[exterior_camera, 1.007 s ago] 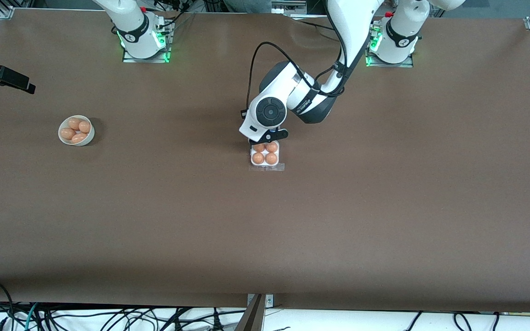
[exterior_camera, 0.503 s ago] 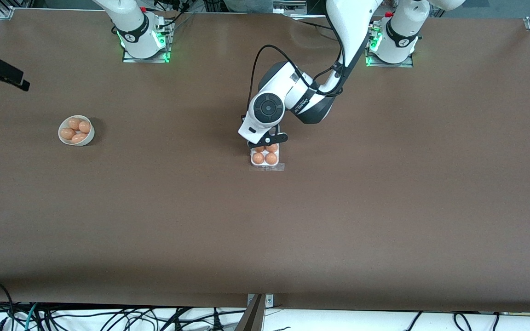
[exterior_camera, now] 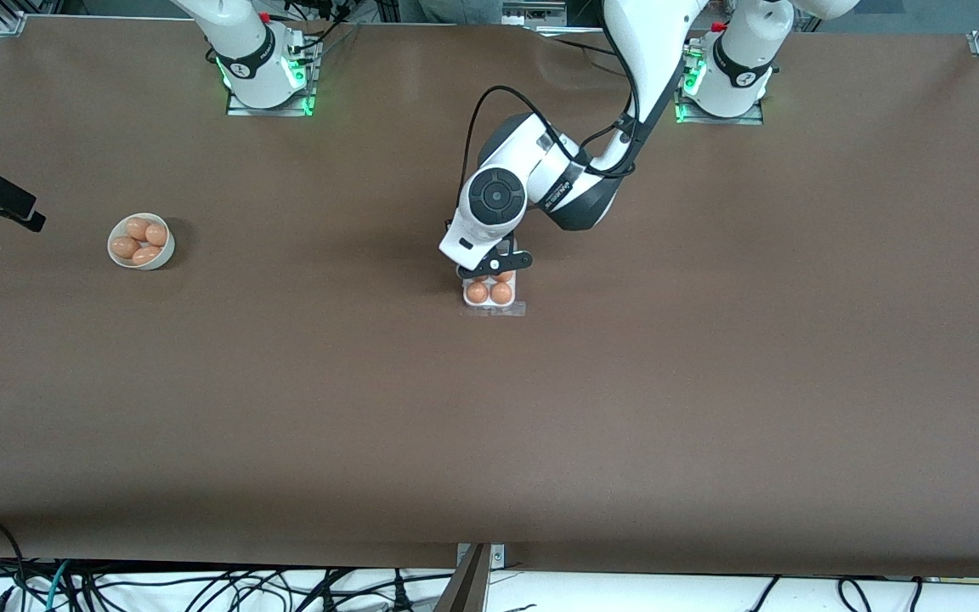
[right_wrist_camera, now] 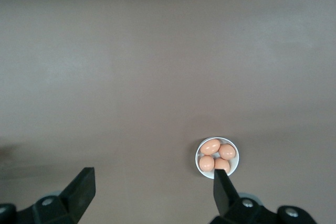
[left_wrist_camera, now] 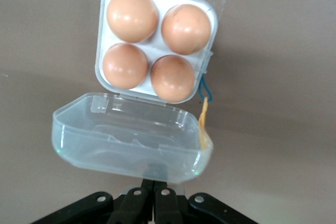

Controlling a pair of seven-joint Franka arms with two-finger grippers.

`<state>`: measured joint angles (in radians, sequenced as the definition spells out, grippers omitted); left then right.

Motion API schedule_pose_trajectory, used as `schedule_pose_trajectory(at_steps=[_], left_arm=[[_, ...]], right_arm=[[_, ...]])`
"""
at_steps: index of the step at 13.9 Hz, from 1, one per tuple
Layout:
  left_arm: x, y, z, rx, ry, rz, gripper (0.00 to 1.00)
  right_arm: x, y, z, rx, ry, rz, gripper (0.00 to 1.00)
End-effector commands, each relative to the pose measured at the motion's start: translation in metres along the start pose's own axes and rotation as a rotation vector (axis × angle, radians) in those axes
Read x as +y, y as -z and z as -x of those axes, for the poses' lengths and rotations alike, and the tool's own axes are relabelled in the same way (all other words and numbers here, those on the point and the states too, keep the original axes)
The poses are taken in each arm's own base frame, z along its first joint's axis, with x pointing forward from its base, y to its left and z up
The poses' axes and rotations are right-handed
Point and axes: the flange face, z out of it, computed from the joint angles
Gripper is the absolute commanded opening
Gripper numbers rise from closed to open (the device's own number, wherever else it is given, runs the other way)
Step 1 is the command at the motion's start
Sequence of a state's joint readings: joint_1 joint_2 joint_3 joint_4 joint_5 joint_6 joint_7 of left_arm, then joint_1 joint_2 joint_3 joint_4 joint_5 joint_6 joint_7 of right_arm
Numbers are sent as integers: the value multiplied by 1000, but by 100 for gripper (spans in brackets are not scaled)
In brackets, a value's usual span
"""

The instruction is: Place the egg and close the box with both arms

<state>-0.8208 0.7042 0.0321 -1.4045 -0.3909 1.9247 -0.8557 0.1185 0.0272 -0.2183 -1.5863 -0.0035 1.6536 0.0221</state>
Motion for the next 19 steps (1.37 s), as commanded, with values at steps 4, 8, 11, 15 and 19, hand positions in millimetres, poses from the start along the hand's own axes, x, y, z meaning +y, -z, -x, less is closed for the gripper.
schedule_pose_trajectory(at_steps=[4, 8, 11, 15, 19], left_arm=[[4, 17, -13, 113, -17, -3, 6], [1, 22, -18, 144, -23, -22, 6], [-15, 65, -39, 152, 8, -1, 34], [-65, 143, -80, 236, 56, -124, 100], [-136, 250, -121, 336, 121, -40, 100]], right_arm=[[-27, -13, 11, -24, 76, 9, 100], [-34, -15, 21, -69, 104, 4, 100], [-36, -18, 19, -75, 105, 5, 100], [-41, -20, 23, -107, 115, 10, 100], [-42, -18, 26, -126, 112, 5, 100]])
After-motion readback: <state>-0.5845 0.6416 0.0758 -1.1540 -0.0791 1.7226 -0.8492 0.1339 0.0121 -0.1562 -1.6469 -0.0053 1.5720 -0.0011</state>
